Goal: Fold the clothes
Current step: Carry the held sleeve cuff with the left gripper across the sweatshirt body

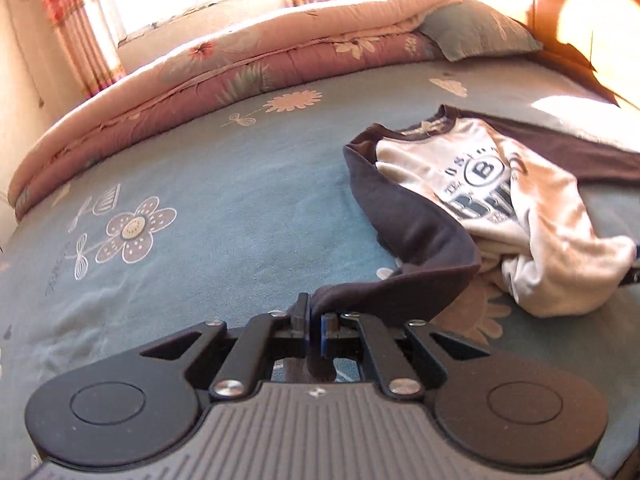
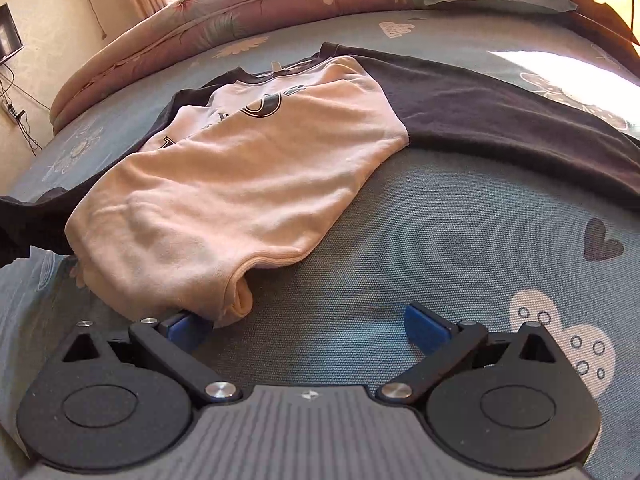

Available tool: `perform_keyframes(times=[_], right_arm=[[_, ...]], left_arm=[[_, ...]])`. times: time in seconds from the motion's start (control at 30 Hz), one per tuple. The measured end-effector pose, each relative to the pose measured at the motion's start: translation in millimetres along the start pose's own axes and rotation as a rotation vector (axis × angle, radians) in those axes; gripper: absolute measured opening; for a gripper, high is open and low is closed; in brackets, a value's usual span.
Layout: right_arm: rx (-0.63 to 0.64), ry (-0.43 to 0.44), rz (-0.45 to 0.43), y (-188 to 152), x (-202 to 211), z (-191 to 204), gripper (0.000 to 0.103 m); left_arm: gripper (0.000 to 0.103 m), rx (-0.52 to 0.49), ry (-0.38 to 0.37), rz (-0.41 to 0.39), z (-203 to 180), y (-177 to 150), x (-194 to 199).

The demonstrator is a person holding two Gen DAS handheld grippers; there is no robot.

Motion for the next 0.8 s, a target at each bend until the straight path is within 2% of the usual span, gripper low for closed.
perform_keyframes(times=[0.07, 0.27, 0.4, 0.8], right_arm=[[0.005, -0.012, 0.001, 0.3, 0.0, -0.7, 0.103], [-0.004, -0.03, 0.002, 3.0, -2.0, -3.8, 0.103], [0.009, -0.053, 0.004, 4.6, -2.9, -5.3, 0.103], [0.013, -0.121, -0.021, 11.2, -3.9, -14.8, 0.103]], left_arm=[[0.002, 0.084, 0.017, -0.007, 26.6, 8.7, -0.1], [0.002, 0.211, 0.098, 0.006, 94.6, 19.0, -14.6], [0.002, 0.306, 0.099, 0.002, 132.7, 24.0, -22.6], [0.002, 0.491, 0.229, 0.034, 242.3, 27.3, -57.9]])
Point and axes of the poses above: each gripper's, at about its wrist camera, not at the fingertips, and x roughly against the way its jaws point, z to its left, y to its top, the point moved 9 cm from there along -x, roughly the way its jaws point, and after that the axes turned 11 degrees about x, right-handed, at the moved point
